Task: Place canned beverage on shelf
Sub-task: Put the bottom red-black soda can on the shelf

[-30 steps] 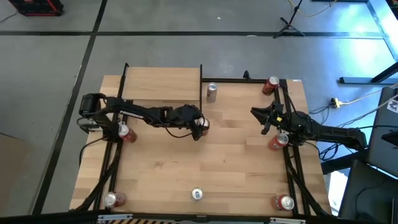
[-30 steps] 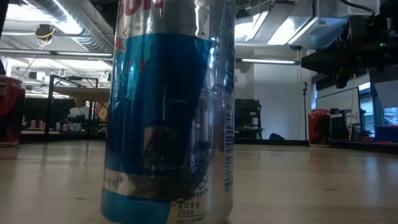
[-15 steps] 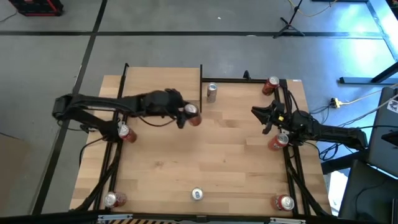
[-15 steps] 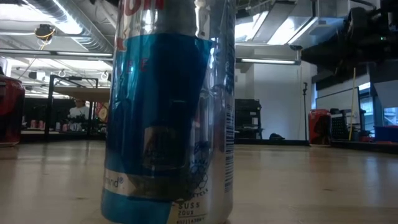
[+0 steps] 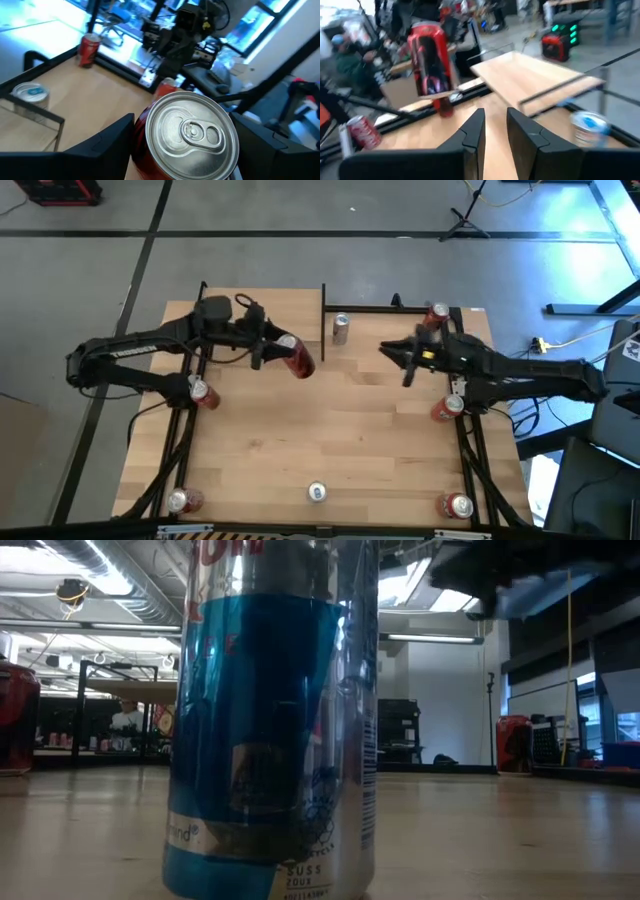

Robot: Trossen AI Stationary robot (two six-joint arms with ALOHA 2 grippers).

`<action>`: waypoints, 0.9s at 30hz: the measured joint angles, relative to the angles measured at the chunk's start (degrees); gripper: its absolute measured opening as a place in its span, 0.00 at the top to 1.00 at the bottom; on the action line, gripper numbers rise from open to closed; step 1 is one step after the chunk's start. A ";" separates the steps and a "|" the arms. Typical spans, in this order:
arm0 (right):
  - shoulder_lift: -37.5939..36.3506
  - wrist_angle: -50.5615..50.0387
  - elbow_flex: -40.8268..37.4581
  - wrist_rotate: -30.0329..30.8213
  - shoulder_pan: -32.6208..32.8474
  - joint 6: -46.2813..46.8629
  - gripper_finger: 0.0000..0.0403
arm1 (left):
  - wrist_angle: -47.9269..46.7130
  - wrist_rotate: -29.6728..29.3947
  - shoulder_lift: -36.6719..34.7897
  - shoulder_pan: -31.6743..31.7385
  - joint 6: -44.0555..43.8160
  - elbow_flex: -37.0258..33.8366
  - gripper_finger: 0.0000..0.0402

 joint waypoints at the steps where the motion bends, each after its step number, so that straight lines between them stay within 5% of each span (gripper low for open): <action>1: 2.91 -0.35 2.45 -0.99 0.00 -0.24 0.83 | -0.04 1.67 -0.49 0.85 0.13 0.00 0.35; 10: 20.76 -8.32 23.39 -2.92 -0.23 -7.13 0.83 | -0.30 12.37 -3.95 9.16 4.48 0.10 0.35; 13: 24.04 -13.43 29.05 -3.14 -1.41 -7.47 0.83 | -7.48 13.34 -4.39 12.38 8.54 2.97 0.35; 19: 27.15 -21.15 34.44 -3.94 -5.36 -7.52 0.83 | -25.94 7.23 -3.15 17.93 22.35 13.11 0.35; 27: 27.12 -21.88 34.50 -9.00 -10.65 -11.75 0.83 | -39.53 -4.91 -2.97 26.38 29.71 17.66 0.35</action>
